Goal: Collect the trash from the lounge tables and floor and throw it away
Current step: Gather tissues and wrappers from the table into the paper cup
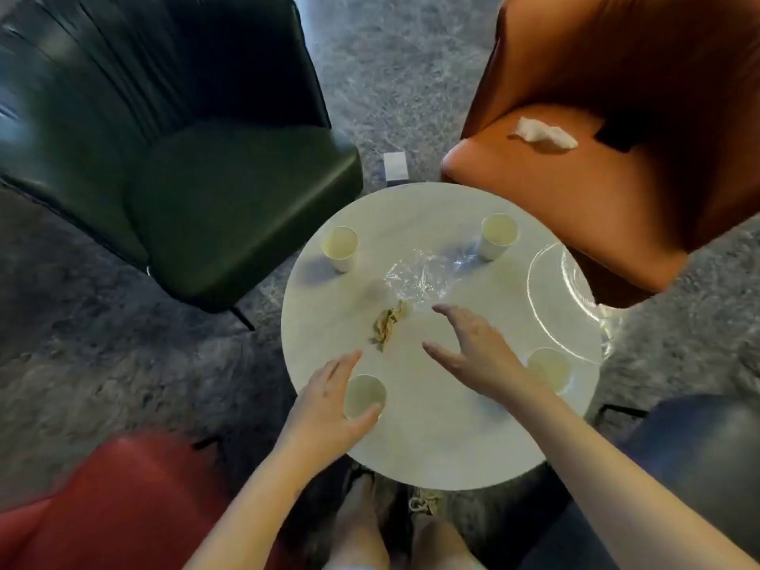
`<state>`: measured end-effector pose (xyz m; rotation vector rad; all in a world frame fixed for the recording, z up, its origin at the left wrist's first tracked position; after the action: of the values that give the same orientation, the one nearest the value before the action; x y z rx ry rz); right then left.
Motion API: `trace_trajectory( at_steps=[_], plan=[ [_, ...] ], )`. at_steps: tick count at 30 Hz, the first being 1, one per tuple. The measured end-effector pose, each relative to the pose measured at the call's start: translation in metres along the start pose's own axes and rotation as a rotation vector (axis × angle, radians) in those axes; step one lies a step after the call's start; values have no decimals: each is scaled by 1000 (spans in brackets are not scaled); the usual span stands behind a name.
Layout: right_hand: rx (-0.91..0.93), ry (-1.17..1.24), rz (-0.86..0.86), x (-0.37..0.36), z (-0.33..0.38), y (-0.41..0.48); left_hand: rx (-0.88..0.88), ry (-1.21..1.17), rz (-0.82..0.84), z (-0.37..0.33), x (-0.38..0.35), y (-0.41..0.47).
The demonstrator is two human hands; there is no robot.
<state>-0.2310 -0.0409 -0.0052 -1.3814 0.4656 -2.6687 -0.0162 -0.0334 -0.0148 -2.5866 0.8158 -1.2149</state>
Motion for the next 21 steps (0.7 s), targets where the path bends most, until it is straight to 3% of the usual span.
trace_trajectory(
  at_steps=[7,16,21],
  plan=[
    [-104,116,18,-71,-23,55,-32,215,126,50,-55,35],
    [-115,-34,-259,-115,-35,112,-88,134,-110,82,-47,78],
    [-158,-55,-240,-118,-41,140,-56,102,-165,76,-23,131]
  ],
)
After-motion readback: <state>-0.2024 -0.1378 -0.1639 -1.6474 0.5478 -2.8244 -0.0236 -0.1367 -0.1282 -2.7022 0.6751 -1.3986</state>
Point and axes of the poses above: each hand's wrist, its own y-axis towards the middle knuckle, its own x-axis out of the back of the hand, z = x × y, the point moved 4 cm from there along y, towards the middle knuckle
